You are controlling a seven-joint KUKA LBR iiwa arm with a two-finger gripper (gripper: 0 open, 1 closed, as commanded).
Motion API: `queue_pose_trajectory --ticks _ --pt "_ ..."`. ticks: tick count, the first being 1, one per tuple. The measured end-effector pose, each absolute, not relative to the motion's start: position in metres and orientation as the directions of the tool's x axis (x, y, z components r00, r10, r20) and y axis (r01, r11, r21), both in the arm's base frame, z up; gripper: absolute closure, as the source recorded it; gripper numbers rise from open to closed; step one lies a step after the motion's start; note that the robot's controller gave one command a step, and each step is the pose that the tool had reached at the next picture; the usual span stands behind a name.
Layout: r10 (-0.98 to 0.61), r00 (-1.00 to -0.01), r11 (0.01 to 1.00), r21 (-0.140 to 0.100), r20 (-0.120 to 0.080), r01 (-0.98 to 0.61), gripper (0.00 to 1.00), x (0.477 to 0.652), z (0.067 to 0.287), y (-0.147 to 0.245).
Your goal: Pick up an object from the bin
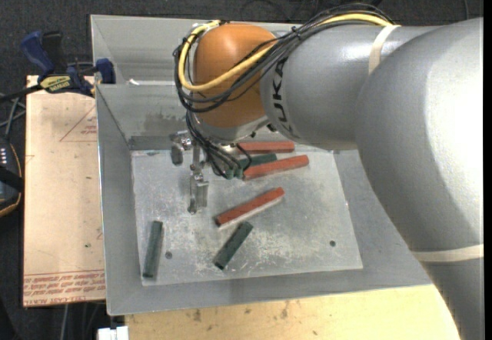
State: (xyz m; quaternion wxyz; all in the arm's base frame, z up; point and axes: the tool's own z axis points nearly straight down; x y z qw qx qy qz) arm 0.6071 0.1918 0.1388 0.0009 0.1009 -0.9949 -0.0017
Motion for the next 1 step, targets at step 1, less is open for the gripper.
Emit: queue_pose_trajectory --ticks 1 --pt "-0.253 -0.968 0.968 0.003 -0.004 -0.253 0.00 0.5993 0.1380 0.1752"
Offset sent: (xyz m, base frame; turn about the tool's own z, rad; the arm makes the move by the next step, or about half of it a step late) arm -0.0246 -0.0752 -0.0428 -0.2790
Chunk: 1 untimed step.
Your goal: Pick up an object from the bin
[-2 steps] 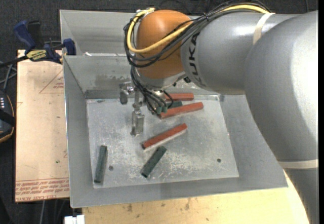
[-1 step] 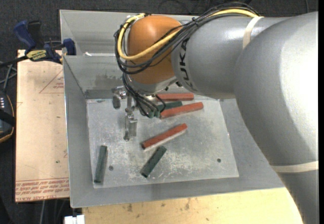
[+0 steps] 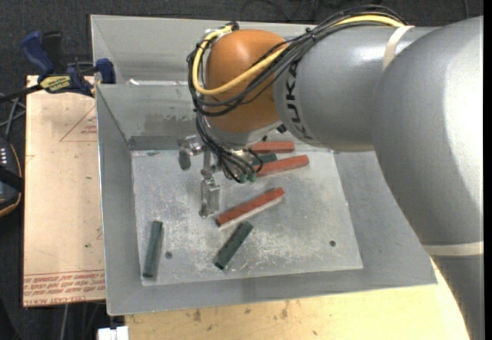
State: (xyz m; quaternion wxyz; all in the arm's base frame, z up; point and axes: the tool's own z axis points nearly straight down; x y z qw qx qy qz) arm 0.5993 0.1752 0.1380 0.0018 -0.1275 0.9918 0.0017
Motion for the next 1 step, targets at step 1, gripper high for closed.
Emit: queue_pose_trajectory --ticks 1 --pt "-0.445 -0.896 0.896 0.001 -0.004 -0.445 0.00 0.5877 0.1081 0.1319"
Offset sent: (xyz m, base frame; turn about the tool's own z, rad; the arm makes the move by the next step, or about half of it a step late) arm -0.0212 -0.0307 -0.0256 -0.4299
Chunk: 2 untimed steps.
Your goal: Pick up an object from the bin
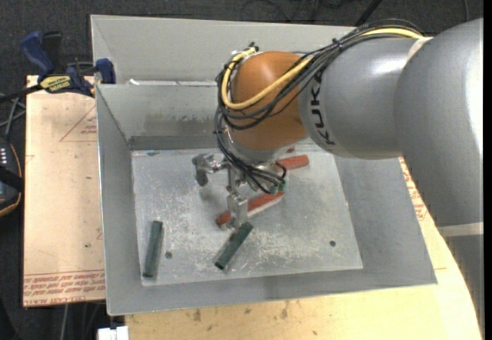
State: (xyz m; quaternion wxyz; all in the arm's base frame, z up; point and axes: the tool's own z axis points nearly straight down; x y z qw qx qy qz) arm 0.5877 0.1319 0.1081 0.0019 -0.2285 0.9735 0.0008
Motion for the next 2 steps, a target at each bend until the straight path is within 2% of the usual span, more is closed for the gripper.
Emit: queue_pose_trajectory --ticks 1,2 --pt "-0.478 -0.878 0.878 0.000 0.003 -0.478 0.00 0.583 0.094 0.111" --pt "-0.743 -0.670 0.670 -0.002 -0.006 -0.743 1.00 0.565 0.072 0.087"
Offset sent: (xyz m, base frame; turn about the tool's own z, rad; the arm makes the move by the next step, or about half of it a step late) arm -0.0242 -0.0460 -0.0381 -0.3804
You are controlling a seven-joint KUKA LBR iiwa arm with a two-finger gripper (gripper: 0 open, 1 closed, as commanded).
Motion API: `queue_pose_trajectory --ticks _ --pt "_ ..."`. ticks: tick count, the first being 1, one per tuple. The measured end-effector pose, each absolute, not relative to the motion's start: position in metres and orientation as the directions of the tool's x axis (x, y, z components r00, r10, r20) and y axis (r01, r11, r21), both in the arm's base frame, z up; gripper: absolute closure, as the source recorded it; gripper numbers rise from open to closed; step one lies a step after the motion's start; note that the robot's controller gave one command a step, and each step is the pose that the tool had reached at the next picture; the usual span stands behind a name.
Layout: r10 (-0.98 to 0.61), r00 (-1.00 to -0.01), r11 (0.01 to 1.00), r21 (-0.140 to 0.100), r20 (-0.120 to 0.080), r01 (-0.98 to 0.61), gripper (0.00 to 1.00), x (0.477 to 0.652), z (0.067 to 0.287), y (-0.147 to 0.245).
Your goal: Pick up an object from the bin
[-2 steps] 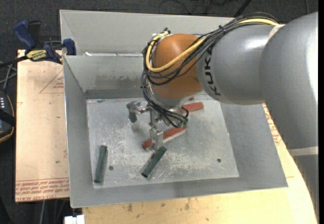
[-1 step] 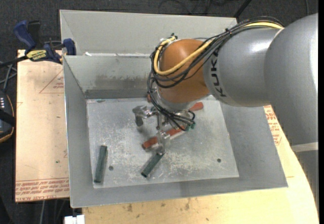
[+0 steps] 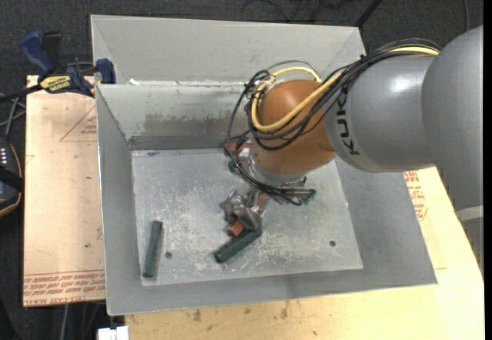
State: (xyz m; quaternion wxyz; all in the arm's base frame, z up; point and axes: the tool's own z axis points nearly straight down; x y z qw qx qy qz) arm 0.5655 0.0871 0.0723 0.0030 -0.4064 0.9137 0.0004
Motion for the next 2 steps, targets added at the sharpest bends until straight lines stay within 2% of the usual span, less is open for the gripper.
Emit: queue_pose_trajectory --ticks 1,2 --pt "-0.743 -0.670 0.670 -0.002 -0.006 -0.743 1.00 0.565 0.072 0.087" --pt "-0.755 -0.655 0.655 -0.003 -0.005 -0.755 1.00 0.564 0.226 0.077"
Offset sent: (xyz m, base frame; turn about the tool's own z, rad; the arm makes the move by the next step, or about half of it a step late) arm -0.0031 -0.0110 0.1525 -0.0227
